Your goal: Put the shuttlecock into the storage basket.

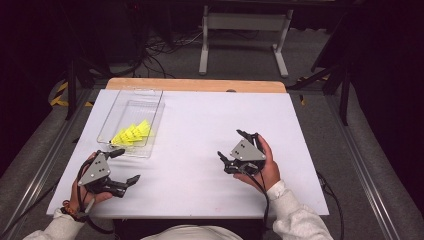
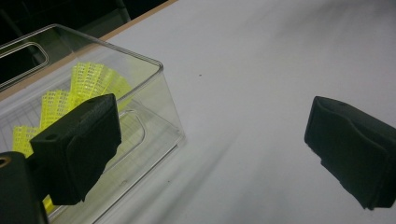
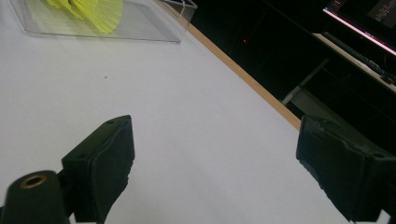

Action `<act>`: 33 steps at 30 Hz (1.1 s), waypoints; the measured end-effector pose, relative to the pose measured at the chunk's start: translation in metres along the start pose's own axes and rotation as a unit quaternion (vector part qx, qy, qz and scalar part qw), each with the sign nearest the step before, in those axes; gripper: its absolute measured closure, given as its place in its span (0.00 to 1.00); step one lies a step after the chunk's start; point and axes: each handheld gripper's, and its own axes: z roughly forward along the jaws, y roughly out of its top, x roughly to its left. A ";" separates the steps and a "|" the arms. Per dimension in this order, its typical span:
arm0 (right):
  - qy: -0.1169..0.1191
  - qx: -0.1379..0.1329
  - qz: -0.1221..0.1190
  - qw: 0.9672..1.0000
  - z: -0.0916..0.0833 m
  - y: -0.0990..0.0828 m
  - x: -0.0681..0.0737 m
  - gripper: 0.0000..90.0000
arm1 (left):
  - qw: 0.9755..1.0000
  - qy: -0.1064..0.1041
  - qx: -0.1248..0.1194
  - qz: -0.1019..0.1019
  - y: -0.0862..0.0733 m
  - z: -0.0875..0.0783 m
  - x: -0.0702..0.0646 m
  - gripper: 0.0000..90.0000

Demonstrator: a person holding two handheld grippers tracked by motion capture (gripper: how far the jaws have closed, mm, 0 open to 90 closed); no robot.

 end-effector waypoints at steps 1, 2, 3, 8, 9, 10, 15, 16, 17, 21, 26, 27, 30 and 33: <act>-0.001 0.001 -0.002 1.000 0.000 -0.001 0.000 0.13 | 1.000 0.000 0.000 -0.001 0.000 0.000 0.000 0.05; -0.001 0.002 -0.001 1.000 -0.001 -0.002 0.000 0.13 | 1.000 0.000 -0.001 -0.001 0.000 0.000 0.000 0.05; 0.000 0.000 -0.001 1.000 -0.001 -0.003 0.000 0.14 | 1.000 0.000 0.000 0.000 0.000 0.000 0.000 0.05; -0.003 0.004 -0.001 1.000 -0.003 -0.010 -0.001 0.13 | 1.000 0.001 -0.001 0.001 0.000 0.000 0.000 0.05; -0.003 0.004 -0.001 1.000 -0.003 -0.010 -0.001 0.13 | 1.000 0.001 -0.001 0.001 0.000 0.000 0.000 0.05; -0.003 0.005 0.000 1.000 -0.004 -0.012 -0.001 0.13 | 1.000 0.002 -0.001 0.001 0.000 0.000 0.000 0.05; -0.004 0.007 0.001 1.000 -0.007 -0.019 0.000 0.13 | 1.000 0.002 -0.001 0.001 0.000 0.000 0.000 0.05; -0.003 0.008 0.003 1.000 -0.007 -0.019 0.000 0.13 | 1.000 0.002 -0.001 0.001 0.000 0.000 0.000 0.05; -0.002 0.007 0.004 1.000 -0.008 -0.021 -0.001 0.13 | 1.000 0.002 0.000 0.000 0.000 0.000 0.000 0.05; -0.004 0.010 0.010 1.000 -0.010 -0.025 -0.002 0.12 | 1.000 0.002 0.000 0.000 0.000 0.000 0.000 0.05; -0.006 0.010 0.017 1.000 -0.012 -0.032 -0.005 0.12 | 1.000 0.001 0.000 0.000 0.000 0.000 0.000 0.05; -0.008 0.012 0.020 1.000 -0.013 -0.033 -0.005 0.12 | 1.000 0.002 0.000 0.001 0.000 0.000 0.000 0.05; -0.013 0.017 0.027 0.999 -0.014 -0.038 -0.008 0.11 | 1.000 0.002 0.000 0.001 0.000 0.000 0.000 0.05; -0.012 0.016 0.038 0.999 -0.016 -0.042 -0.010 0.11 | 1.000 0.002 0.000 0.001 0.000 0.000 0.000 0.05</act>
